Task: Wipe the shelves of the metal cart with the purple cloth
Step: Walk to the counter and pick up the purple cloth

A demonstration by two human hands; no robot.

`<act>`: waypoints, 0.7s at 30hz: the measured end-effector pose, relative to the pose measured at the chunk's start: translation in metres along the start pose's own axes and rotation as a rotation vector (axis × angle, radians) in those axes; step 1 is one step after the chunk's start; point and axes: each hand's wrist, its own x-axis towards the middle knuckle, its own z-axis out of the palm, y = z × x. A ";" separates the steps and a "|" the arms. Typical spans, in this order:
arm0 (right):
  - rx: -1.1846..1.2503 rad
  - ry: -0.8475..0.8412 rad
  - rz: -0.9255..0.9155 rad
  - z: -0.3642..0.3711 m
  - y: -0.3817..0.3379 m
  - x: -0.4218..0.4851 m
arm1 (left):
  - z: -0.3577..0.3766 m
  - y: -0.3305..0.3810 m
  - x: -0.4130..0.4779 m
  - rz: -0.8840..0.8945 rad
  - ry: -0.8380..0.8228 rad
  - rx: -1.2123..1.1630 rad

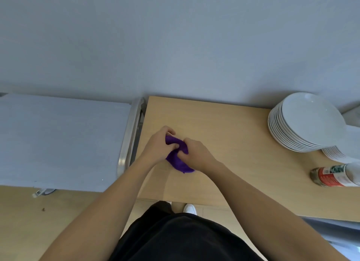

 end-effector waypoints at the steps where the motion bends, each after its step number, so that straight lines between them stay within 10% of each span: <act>1: 0.093 -0.005 0.010 -0.003 0.002 -0.004 | 0.001 0.001 -0.002 -0.022 0.023 -0.002; 11: -0.031 0.311 -0.276 -0.003 0.034 -0.041 | 0.032 0.022 -0.030 -0.045 0.135 -0.168; 21: -0.015 0.136 -0.426 0.017 0.003 -0.048 | 0.014 0.015 -0.087 -0.101 0.308 -0.363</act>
